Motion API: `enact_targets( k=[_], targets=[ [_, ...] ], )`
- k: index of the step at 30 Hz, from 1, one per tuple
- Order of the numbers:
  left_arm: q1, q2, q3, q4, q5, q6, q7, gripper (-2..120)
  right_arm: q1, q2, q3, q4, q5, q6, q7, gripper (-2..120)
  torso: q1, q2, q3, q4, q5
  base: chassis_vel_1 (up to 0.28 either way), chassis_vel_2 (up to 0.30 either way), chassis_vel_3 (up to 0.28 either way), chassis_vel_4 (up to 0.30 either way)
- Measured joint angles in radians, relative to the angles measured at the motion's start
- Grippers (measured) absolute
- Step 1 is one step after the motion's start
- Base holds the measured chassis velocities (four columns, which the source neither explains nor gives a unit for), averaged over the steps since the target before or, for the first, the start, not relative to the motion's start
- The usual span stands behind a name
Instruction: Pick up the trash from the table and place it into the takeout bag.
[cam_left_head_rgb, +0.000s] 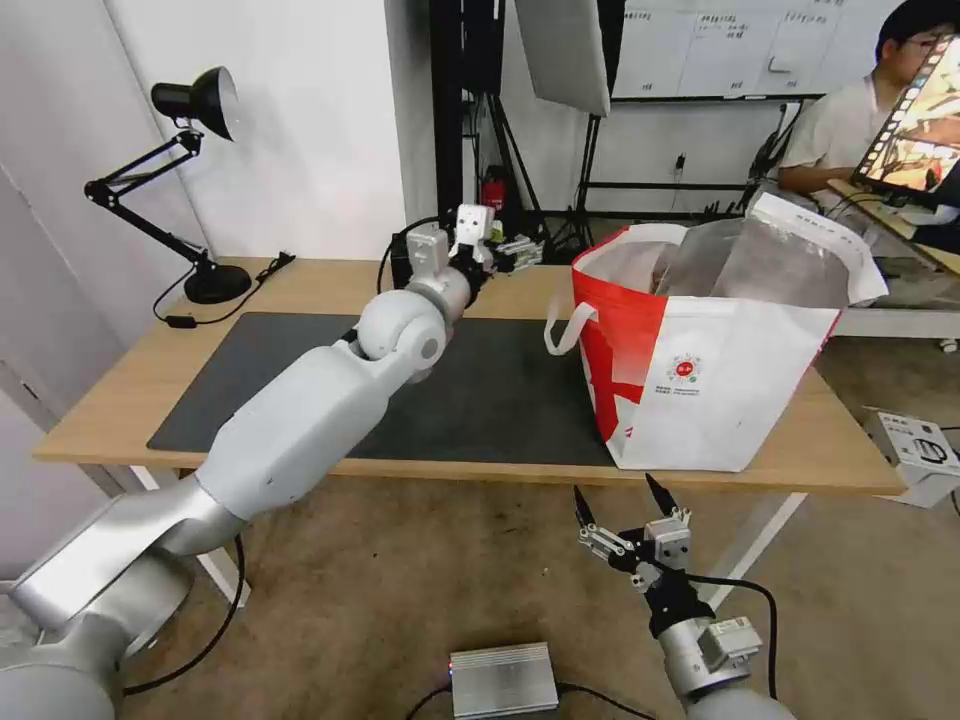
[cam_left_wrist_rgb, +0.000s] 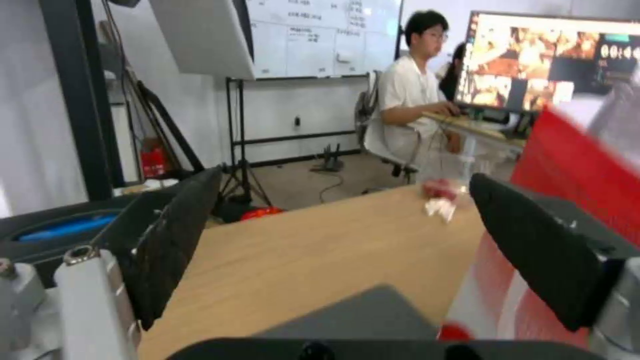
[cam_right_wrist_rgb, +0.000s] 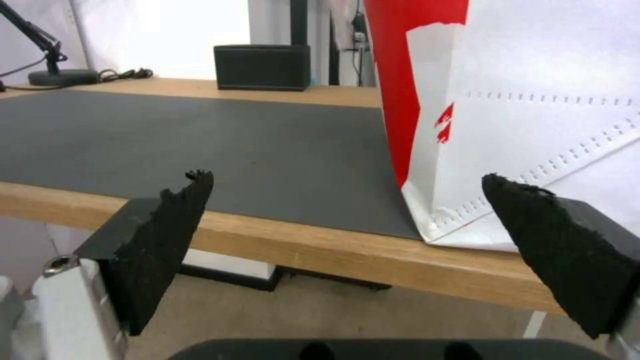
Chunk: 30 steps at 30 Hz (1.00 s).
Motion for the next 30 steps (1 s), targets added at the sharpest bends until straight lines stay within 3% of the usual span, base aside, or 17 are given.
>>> enact_targets(
  k=[3,5,7,9,11,13,21,26,30],
  targets=[
    [0.132,0.118,-0.098,-0.084,0.074,-0.002,0.072,100,0.0,0.0,0.0,0.0,0.0,0.0,0.0,100,0.0,0.0,0.0,0.0003,-0.0003,0.0,0.0,0.0,0.0],
    [0.164,0.14,-0.125,-0.098,0.092,-0.002,0.083,100,0.0,0.0,0.0,0.0,0.0,0.0,0.0,100,0.0,0.0,0.0,0.0001,-0.0002,0.0,0.0,0.0,0.0],
    [0.281,0.204,-0.225,-0.162,0.115,-0.003,0.101,100,0.0,0.0,0.0,0.0,0.0,0.0,0.0,100,0.0,0.0,0.0,0.0004,-0.0003,0.0,0.0,0.0,0.0],
    [0.294,0.211,-0.236,-0.17,0.117,-0.003,0.102,100,0.0,0.0,0.0,0.0,0.0,0.0,0.0,100,0.0,0.0,0.0,0.0004,-0.0002,0.0,0.0,0.0,0.0],
    [0.423,0.268,-0.345,-0.243,0.133,-0.002,0.109,100,0.0,0.0,0.0,0.0,0.0,0.0,0.0,100,0.0,0.0,0.0,0.0006,-0.0003,0.0,0.0,0.0,0.0],
    [0.478,0.286,-0.391,-0.276,0.139,-0.002,0.112,100,0.0,0.0,0.0,0.0,0.0,0.0,0.0,100,0.0,0.0,0.0,0.0007,0.0001,0.0,0.0,0.0,0.0],
    [0.693,0.289,-0.552,-0.397,0.173,-0.007,0.114,100,0.0,0.0,0.0,0.0,0.0,0.0,0.0,100,0.0,0.0,0.0,0.0002,0.0,0.0,0.0,0.0,0.0],
    [0.864,0.256,-0.705,-0.482,0.232,-0.007,0.14,100,0.0,0.0,0.0,0.0,0.0,0.0,0.0,100,0.0,0.0,0.0,0.0002,0.0004,0.0,0.0,0.0,0.0],
    [0.933,0.219,-0.767,-0.512,0.267,-0.01,0.152,100,0.0,0.0,0.0,0.0,0.0,0.0,0.0,100,0.0,0.0,0.0,0.0003,0.0002,0.0,0.0,0.0,0.0]
  ],
)
